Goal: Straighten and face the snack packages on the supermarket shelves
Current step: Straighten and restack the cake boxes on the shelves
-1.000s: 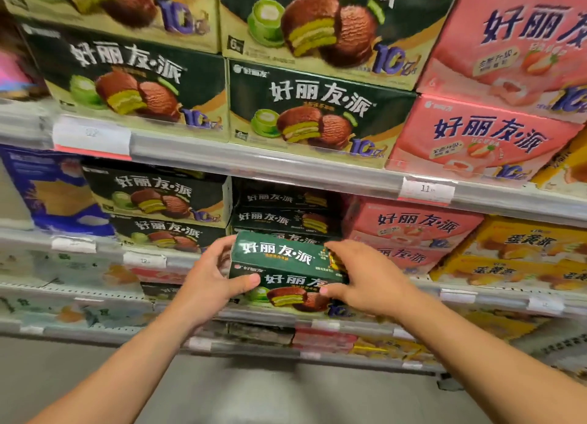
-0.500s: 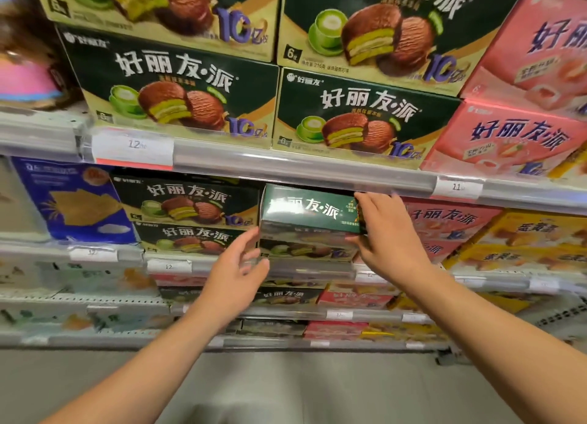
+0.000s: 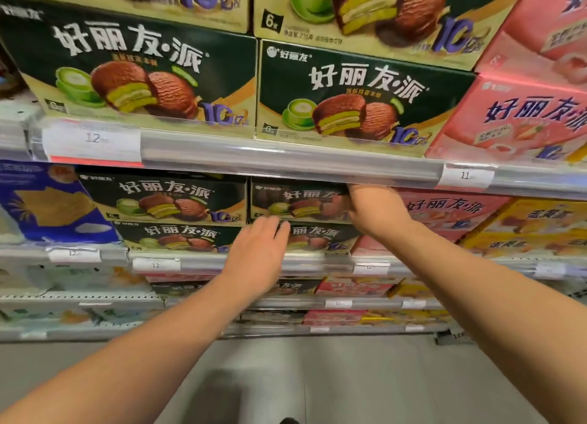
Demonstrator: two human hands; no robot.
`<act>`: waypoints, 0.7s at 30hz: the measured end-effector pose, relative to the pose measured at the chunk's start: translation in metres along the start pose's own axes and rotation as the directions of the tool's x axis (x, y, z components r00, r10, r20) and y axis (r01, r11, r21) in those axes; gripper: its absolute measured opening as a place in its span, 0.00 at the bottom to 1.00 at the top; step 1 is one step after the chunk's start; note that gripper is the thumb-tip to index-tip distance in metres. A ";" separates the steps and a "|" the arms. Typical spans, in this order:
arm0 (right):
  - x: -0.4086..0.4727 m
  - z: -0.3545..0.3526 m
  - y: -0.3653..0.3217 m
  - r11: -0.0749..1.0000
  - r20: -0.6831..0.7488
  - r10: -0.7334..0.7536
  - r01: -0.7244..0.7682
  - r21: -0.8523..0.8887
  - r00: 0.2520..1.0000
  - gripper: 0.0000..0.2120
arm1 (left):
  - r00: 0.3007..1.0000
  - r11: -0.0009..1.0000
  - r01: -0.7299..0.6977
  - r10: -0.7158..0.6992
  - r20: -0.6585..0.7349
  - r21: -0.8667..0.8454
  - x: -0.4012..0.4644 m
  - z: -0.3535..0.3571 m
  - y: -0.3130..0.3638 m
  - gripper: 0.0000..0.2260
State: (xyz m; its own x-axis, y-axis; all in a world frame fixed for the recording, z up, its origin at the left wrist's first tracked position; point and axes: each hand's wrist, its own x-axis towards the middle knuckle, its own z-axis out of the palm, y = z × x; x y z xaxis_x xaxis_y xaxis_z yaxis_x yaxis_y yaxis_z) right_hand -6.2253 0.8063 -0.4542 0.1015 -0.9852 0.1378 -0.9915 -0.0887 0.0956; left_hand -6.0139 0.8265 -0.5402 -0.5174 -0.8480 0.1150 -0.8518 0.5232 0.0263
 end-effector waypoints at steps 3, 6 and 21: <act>0.008 0.002 0.006 1.000 0.070 0.009 -0.010 0.008 0.997 0.12 | 1.000 0.994 -0.017 0.017 -0.005 0.104 0.014 -0.002 -0.001 0.31; 0.016 0.004 0.011 0.998 0.164 0.050 -0.053 0.014 0.985 0.10 | 1.000 0.988 -0.014 0.014 0.002 0.154 0.020 0.003 -0.002 0.29; 0.019 0.006 0.014 0.998 0.190 0.038 -0.047 0.039 0.981 0.06 | 0.976 0.967 -0.194 0.173 0.131 0.166 0.043 -0.006 -0.012 0.11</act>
State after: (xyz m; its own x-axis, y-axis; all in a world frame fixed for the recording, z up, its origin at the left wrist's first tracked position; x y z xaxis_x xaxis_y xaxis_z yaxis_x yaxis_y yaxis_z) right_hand -6.2380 0.7854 -0.4561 0.0459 -0.9978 -0.0482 -0.9976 -0.0484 0.0504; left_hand -6.0253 0.7846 -0.5299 -0.6631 -0.7484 -0.0137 -0.7371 0.6560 -0.1621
